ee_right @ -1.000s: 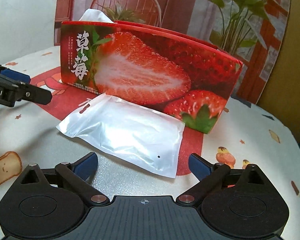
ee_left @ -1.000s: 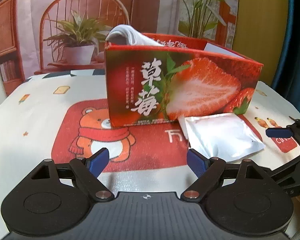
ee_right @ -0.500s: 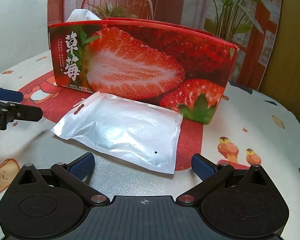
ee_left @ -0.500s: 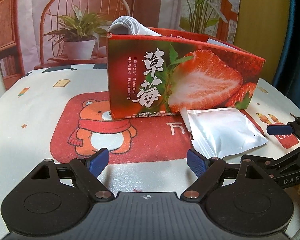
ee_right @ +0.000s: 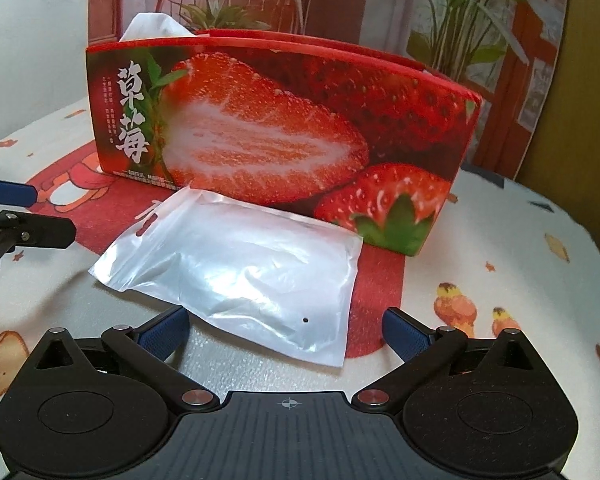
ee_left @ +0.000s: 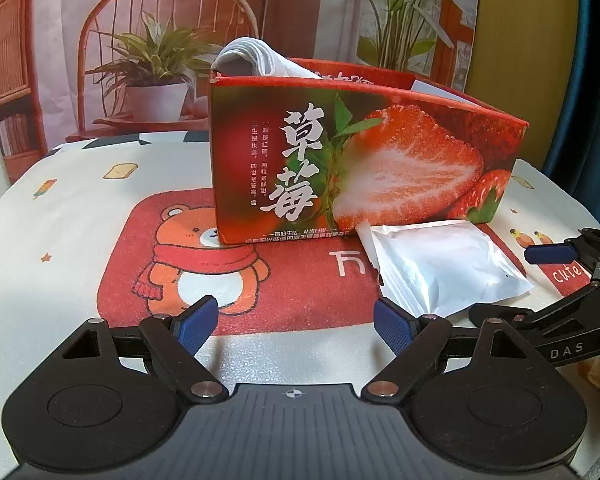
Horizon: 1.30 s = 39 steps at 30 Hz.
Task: Organize soft objects
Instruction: 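Move both grippers down to the clear plastic bag beside the box, then close the left gripper on the plastic bag while the right gripper grasps it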
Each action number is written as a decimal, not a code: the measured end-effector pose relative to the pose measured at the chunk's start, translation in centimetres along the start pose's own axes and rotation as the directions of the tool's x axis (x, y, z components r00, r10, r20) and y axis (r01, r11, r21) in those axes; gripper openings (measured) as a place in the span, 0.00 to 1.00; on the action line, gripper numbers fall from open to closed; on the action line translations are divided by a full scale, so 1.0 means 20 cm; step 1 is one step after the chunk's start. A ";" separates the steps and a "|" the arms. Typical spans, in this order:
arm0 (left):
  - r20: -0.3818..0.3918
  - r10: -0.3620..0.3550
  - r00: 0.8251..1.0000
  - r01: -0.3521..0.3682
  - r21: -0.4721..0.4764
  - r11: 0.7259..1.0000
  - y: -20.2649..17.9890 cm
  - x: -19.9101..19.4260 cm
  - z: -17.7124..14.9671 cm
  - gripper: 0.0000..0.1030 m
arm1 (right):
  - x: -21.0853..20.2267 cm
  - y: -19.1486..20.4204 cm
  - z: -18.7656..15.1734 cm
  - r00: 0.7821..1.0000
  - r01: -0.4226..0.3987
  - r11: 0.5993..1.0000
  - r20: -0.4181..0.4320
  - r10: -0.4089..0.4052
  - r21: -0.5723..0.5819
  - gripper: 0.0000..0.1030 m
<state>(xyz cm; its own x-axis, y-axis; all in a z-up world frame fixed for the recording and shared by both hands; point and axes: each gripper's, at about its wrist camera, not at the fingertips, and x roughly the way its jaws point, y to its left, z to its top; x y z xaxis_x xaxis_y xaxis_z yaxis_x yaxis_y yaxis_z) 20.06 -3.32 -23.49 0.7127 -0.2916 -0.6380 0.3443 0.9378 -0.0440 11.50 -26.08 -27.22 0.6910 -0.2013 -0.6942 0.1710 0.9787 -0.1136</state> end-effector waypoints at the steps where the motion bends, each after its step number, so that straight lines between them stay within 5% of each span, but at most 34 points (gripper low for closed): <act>1: 0.000 0.000 1.000 0.000 0.000 1.000 0.00 0.00 0.00 0.84 | 0.00 0.00 0.00 1.000 0.002 1.000 0.003 -0.002 0.000 0.99; 24: -0.007 0.002 1.000 -0.002 0.014 1.000 -0.01 0.00 0.00 0.84 | -0.01 0.07 -0.03 0.995 0.085 0.995 0.067 -0.081 -0.059 0.98; 33: -0.009 0.002 1.000 -0.001 0.011 1.000 0.00 -0.01 0.00 0.84 | -0.06 0.07 -0.05 0.995 -0.050 0.997 0.087 0.056 -0.064 0.49; 39: 0.002 -0.006 1.000 0.006 0.022 1.000 0.00 -0.03 0.00 0.84 | -0.09 0.06 -0.01 0.991 -0.066 0.997 0.112 0.070 -0.039 0.39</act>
<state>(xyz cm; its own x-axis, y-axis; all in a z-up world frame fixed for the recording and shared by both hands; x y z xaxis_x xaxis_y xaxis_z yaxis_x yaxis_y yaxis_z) 19.66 -3.21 -23.04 0.7120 -0.2981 -0.6358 0.3620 0.9317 -0.0314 10.33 -24.56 -26.35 0.7757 -0.1359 -0.6163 0.0980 0.9906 -0.0951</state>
